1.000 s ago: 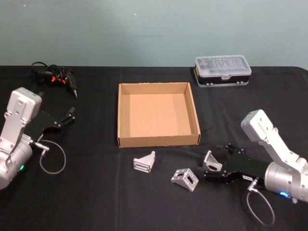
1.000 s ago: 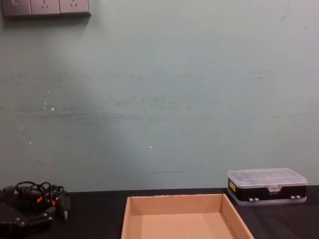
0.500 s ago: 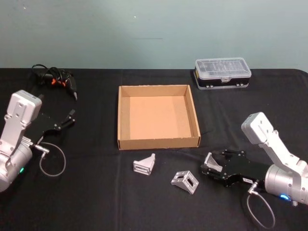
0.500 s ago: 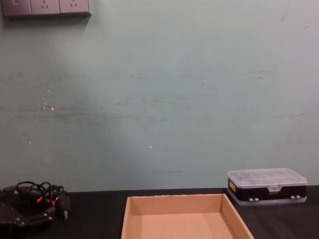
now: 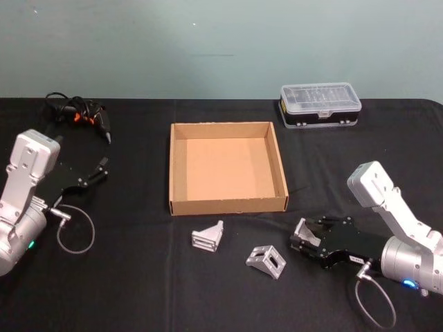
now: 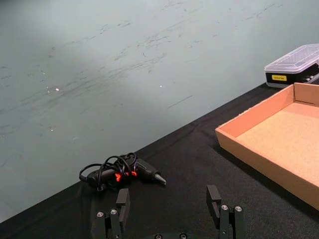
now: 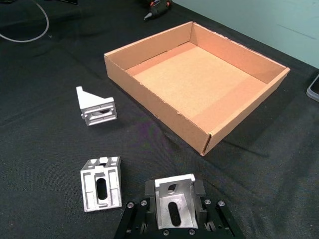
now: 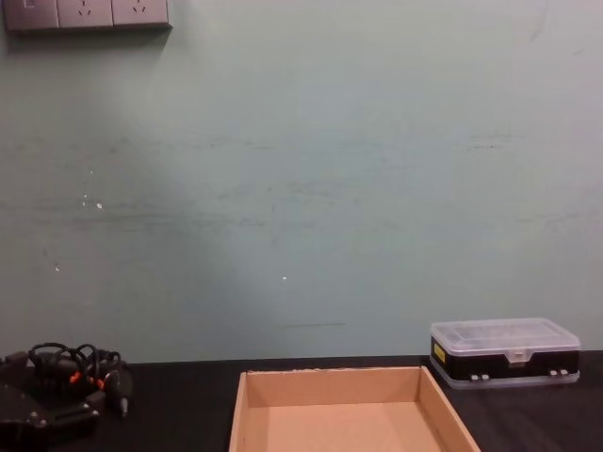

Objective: Use one hand to pick up the angle iron from the table and place it into the box.

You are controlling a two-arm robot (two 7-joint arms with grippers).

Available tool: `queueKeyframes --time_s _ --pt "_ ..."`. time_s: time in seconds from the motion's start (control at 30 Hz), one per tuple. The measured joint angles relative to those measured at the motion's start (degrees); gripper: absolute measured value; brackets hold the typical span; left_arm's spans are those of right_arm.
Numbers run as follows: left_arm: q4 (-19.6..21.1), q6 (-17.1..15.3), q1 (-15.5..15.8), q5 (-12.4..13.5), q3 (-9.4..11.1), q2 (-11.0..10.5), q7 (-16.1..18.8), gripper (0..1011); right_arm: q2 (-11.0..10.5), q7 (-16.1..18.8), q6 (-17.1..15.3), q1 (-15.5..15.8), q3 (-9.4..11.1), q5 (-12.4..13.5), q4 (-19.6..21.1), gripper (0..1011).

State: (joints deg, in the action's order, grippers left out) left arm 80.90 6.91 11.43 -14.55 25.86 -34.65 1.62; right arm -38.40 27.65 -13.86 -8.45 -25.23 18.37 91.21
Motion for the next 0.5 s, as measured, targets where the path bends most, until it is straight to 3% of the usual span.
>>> queueKeyframes --time_s 0.13,0.37,0.5 --pt "0.00 0.00 0.00 0.00 0.00 0.00 0.00 1011 0.01 -0.04 0.05 0.09 0.12 0.00 0.09 450" --pt "0.00 0.00 0.00 0.00 0.00 0.00 0.00 1011 0.48 -1.42 0.05 1.10 2.82 0.38 3.50 450" --pt "0.00 0.00 0.00 0.00 0.00 0.00 0.00 1011 1.21 -1.64 -0.99 -0.01 3.58 0.54 4.63 450"
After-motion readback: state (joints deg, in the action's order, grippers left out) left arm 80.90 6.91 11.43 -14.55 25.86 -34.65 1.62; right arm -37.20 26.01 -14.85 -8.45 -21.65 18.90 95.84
